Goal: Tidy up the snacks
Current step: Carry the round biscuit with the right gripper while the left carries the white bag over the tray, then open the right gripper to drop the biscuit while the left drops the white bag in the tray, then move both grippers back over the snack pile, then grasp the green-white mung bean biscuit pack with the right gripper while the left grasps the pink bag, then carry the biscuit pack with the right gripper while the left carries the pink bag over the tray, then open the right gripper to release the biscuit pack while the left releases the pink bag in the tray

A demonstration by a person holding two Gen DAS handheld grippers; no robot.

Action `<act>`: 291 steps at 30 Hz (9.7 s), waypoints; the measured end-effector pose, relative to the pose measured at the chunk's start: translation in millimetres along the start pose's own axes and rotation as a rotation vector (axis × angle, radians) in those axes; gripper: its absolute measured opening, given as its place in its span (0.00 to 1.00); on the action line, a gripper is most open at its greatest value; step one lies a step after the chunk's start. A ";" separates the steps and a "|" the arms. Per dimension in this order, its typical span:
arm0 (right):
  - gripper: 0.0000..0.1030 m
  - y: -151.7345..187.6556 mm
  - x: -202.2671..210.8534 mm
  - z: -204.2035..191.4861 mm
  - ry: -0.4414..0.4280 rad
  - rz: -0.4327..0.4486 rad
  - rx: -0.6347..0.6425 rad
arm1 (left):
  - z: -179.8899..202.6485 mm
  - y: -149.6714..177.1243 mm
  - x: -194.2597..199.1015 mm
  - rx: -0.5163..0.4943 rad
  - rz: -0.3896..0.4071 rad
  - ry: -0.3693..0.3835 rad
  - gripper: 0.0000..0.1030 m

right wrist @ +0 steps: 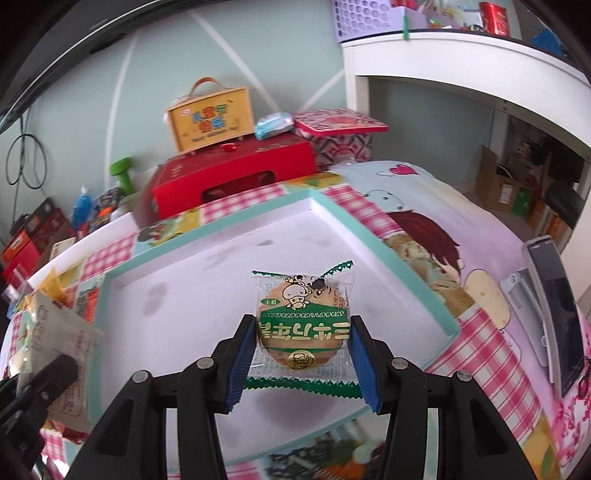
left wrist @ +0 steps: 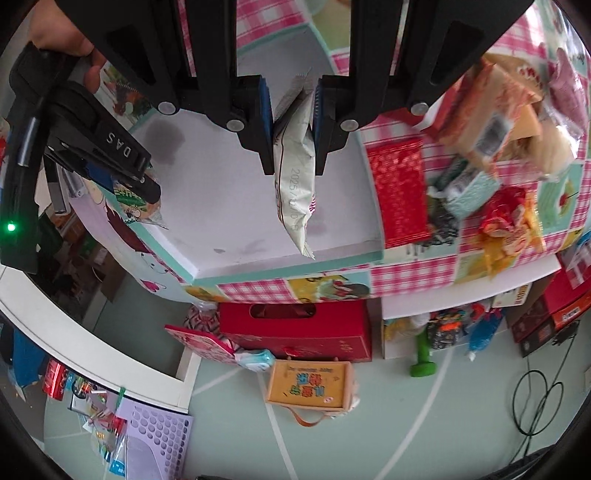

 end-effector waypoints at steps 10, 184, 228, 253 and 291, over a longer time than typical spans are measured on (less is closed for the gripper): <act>0.51 2.4 -14.4 16.7 0.029 -0.023 -0.024 | 8.8 -1.5 -37.8 0.017 -0.038 0.016 0.18; 0.47 148.3 55.1 -235.5 -0.356 -0.287 0.518 | -284.7 109.2 60.0 0.573 -0.170 -0.340 0.41; 0.41 39.1 79.6 -102.8 -0.273 -0.084 0.150 | -105.4 22.4 93.0 0.164 0.032 -0.223 0.39; 0.41 -17.3 4.3 -30.1 -0.144 -0.073 0.016 | -7.1 -43.6 -27.7 -0.008 -0.068 -0.054 0.39; 1.00 -31.4 -31.2 -21.9 -0.066 -0.134 0.011 | -57.6 -56.7 -42.1 0.114 -0.160 -0.275 0.83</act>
Point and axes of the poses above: each gripper's, at about its wrist camera, not at the fingertips, and x roughly against the way its jaws point, z to its right, y to its underside, the point moved 7 cm from there along -x, roughly the way its jaws point, and after that the axes turned 3 degrees about -z, right-handed, at the moved point
